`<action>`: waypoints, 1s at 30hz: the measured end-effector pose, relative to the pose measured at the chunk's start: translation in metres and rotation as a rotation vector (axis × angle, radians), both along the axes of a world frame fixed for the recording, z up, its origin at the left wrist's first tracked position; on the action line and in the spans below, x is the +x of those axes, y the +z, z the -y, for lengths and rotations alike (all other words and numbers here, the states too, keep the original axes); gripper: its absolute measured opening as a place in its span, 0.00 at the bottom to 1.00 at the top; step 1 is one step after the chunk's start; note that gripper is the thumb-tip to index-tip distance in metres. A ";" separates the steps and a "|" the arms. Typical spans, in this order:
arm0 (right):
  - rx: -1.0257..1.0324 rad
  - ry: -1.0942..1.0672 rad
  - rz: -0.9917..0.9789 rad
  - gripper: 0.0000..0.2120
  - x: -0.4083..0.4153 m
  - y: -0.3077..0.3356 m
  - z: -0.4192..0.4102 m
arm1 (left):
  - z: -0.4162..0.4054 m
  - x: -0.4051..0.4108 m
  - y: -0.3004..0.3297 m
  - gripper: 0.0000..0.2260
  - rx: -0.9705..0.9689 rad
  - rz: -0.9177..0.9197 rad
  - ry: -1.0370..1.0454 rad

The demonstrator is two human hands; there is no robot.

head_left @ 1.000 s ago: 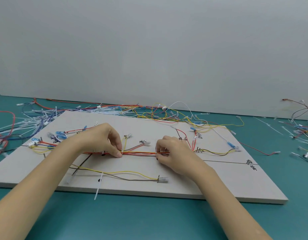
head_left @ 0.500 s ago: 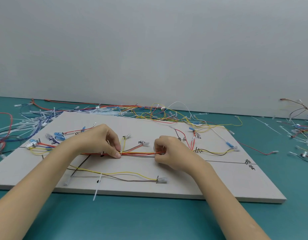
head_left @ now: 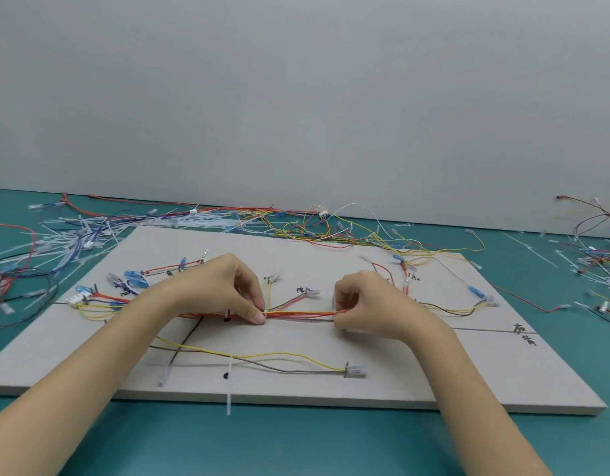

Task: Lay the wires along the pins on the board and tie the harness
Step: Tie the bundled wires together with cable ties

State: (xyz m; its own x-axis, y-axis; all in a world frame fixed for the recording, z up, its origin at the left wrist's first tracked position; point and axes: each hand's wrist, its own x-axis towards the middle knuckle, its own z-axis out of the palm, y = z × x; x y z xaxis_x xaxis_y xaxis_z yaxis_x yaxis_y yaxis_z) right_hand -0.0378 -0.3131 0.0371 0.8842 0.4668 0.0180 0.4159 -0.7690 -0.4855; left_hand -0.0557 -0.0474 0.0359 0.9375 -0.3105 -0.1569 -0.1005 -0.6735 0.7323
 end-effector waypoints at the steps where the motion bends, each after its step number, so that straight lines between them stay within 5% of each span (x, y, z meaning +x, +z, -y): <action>1: -0.012 -0.021 -0.019 0.07 0.000 0.002 0.007 | 0.008 -0.001 -0.003 0.06 -0.023 0.021 -0.011; 10: -0.024 -0.177 -0.162 0.07 -0.003 0.018 0.059 | 0.076 -0.017 -0.029 0.05 -0.194 0.317 0.022; 17: -0.074 -0.209 -0.189 0.11 -0.004 0.019 0.058 | 0.082 -0.025 -0.019 0.05 -0.066 0.410 0.012; 19: -0.081 -0.156 -0.176 0.15 -0.006 0.018 0.050 | 0.077 -0.028 -0.008 0.03 0.023 0.568 0.107; 22: -0.086 -0.119 -0.068 0.17 -0.009 0.015 0.034 | 0.062 -0.029 0.018 0.02 -0.138 0.767 0.283; 25: -0.049 -0.088 0.111 0.17 -0.014 0.013 0.020 | 0.033 -0.017 0.034 0.06 -0.155 0.624 0.259; 30: -0.034 0.009 0.028 0.07 -0.017 0.004 0.001 | 0.004 -0.007 0.014 0.15 0.084 0.020 0.021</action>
State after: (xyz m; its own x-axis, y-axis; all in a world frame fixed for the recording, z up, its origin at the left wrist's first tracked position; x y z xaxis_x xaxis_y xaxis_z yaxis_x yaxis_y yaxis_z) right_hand -0.0548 -0.3141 0.0408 0.8794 0.4753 0.0264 0.4355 -0.7809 -0.4477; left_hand -0.0623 -0.0515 0.0497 0.9470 -0.2771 -0.1624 -0.0998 -0.7345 0.6712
